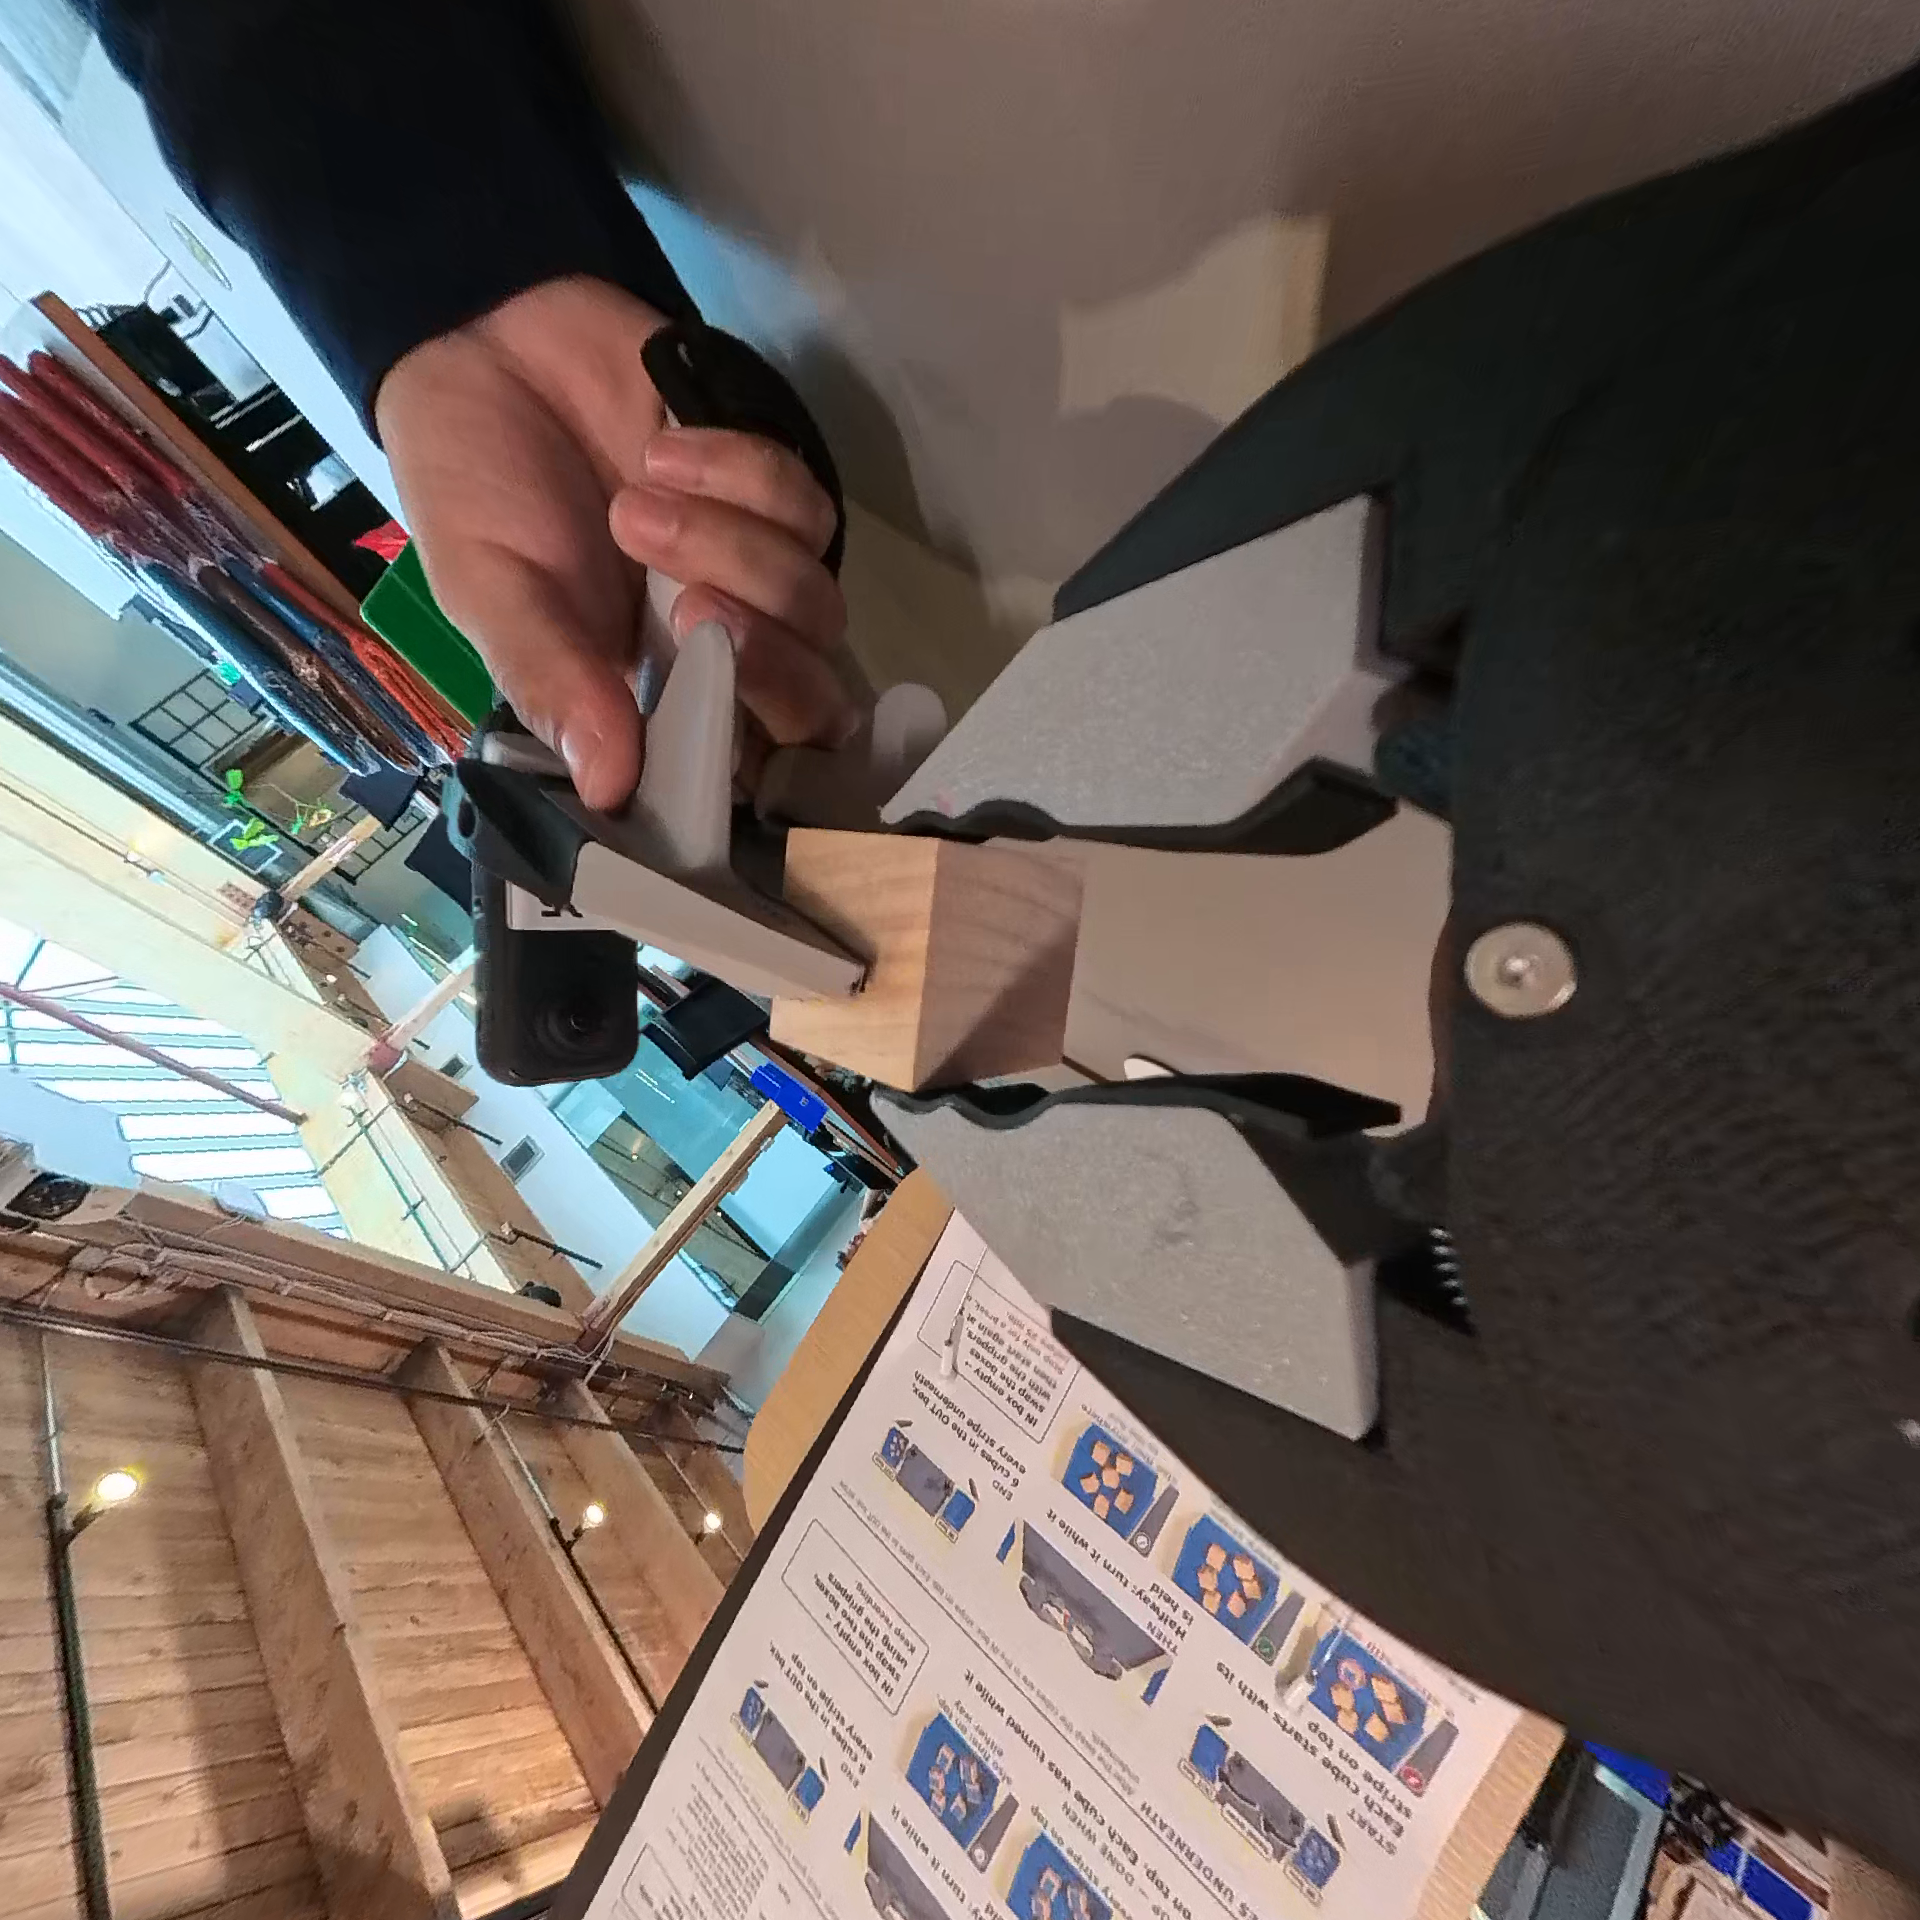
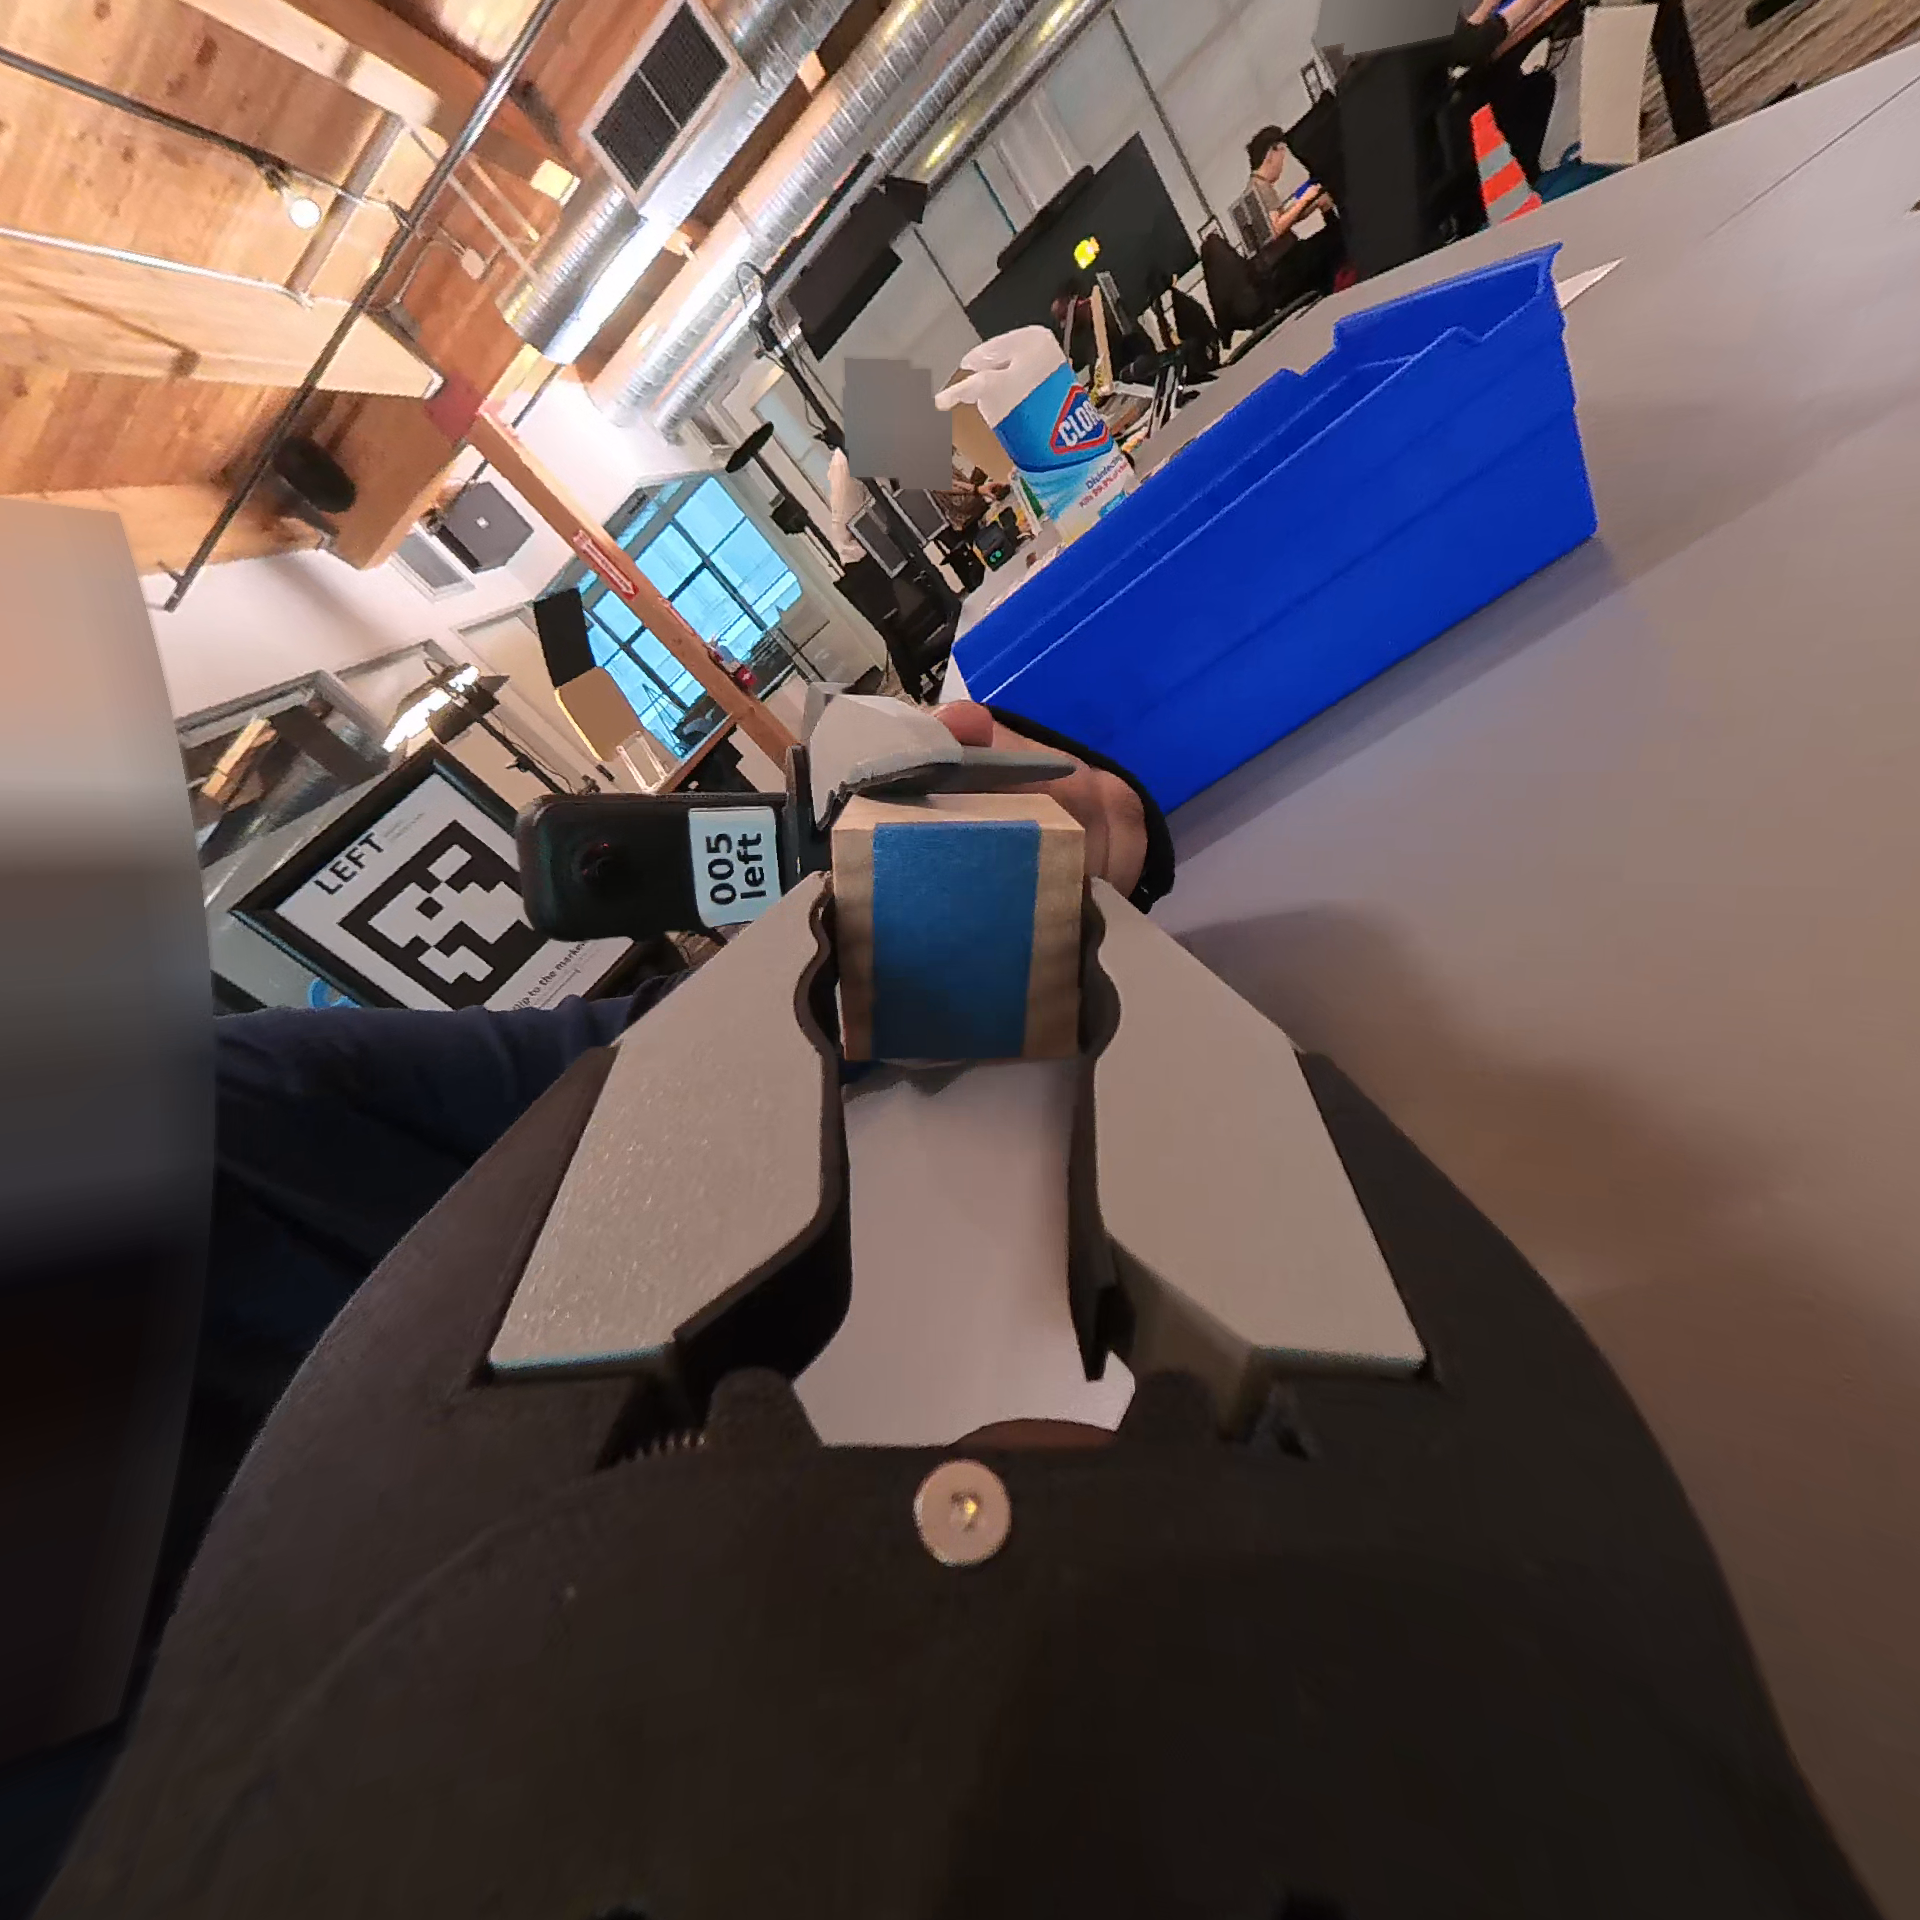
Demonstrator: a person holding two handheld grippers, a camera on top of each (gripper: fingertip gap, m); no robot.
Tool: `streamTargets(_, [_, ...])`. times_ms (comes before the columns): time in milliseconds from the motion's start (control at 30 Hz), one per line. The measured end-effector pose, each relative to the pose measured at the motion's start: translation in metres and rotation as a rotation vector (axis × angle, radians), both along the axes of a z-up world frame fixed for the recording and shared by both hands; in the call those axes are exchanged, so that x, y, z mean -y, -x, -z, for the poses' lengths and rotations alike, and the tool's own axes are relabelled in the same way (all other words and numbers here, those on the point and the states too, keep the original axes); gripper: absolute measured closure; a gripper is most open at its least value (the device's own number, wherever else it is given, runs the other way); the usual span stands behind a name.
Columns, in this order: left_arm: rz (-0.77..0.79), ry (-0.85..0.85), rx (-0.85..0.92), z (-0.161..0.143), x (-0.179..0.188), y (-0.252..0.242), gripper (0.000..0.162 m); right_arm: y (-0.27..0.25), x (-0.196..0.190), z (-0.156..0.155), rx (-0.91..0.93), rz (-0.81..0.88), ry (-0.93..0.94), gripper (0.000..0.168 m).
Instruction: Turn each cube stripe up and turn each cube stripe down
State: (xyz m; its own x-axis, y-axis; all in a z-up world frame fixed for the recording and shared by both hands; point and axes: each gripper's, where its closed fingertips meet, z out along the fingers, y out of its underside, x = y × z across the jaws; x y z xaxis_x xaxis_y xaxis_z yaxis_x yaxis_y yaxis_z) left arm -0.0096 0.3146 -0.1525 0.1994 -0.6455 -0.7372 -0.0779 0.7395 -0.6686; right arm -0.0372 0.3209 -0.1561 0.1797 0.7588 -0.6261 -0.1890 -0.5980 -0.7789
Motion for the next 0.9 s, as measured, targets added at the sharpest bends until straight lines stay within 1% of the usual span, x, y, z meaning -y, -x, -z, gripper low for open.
streamTargets(400, [-0.040,-0.013,-0.001,0.0066,-0.0058,-0.0021,0.118,-0.0030,-0.0056,0.0045,0.093,0.072,-0.050,0.126])
streamTargets(567, [-0.044,0.015,0.005,0.0065,-0.0045,-0.0018,0.118,-0.0025,-0.0050,0.0046,0.097,0.069,-0.055,0.126])
streamTargets(900, [-0.050,-0.011,-0.019,0.0094,-0.0042,-0.0010,0.118,-0.0006,-0.0051,0.0076,0.104,0.059,-0.047,0.126])
